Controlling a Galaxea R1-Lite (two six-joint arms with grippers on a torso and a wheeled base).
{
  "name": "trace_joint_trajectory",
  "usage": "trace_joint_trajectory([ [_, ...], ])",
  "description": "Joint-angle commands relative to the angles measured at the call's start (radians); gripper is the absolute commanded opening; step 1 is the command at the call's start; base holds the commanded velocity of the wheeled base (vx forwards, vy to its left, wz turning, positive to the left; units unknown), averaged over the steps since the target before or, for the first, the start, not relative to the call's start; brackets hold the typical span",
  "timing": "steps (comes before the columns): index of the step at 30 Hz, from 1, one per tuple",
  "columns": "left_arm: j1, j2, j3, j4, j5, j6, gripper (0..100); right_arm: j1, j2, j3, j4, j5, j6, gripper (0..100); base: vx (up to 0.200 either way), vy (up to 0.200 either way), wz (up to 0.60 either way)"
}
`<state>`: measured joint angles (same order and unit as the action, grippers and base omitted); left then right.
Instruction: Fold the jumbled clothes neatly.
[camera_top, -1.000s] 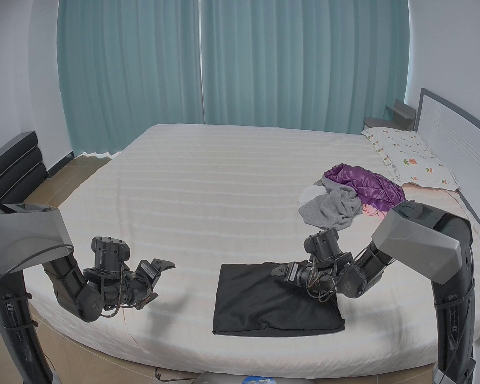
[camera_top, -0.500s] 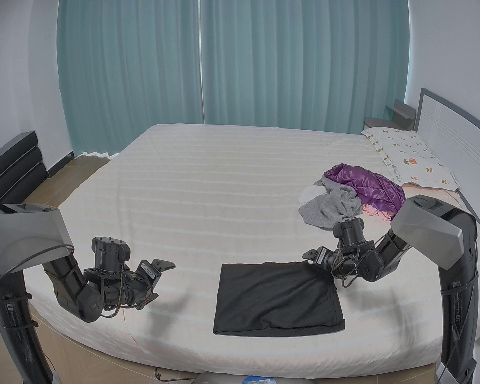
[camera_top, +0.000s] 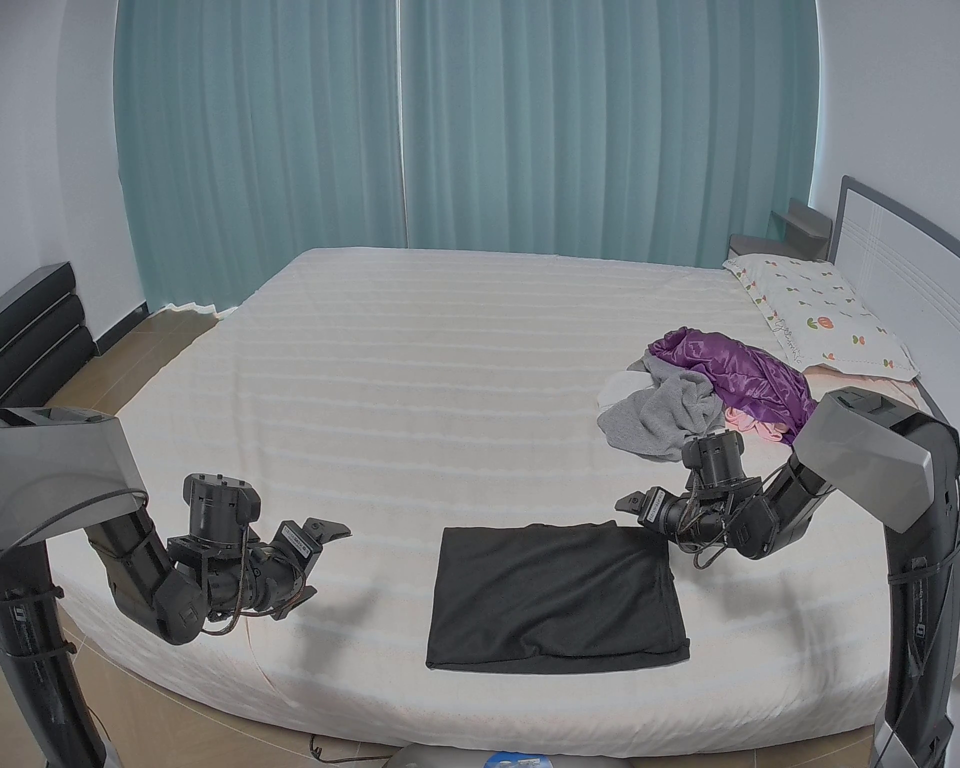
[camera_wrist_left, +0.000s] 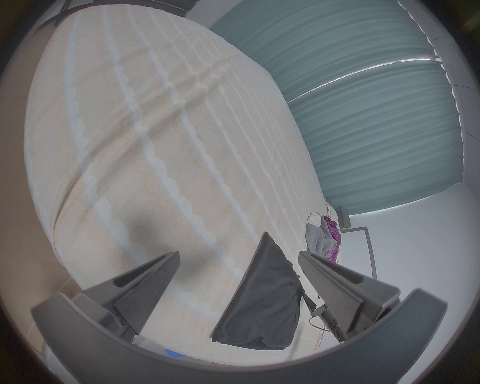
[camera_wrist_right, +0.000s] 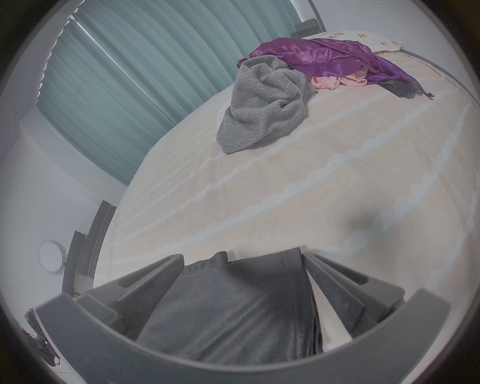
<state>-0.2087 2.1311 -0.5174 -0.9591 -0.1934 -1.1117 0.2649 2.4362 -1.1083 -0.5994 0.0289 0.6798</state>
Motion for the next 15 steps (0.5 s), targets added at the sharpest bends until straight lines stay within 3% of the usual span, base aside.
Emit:
trace_joint_trajectory([
  [1, 0.000, 0.000, 0.000, -0.001, 0.000, 0.000, 100, -0.003, 0.004, -0.005, 0.004, 0.000, 0.000, 100, 0.000, 0.000, 0.00],
  [15, -0.003, 0.006, -0.004, -0.001, 0.022, -0.002, 100, -0.027, 0.023, -0.008, 0.038, 0.003, -0.014, 100, 0.000, 0.000, 0.00],
])
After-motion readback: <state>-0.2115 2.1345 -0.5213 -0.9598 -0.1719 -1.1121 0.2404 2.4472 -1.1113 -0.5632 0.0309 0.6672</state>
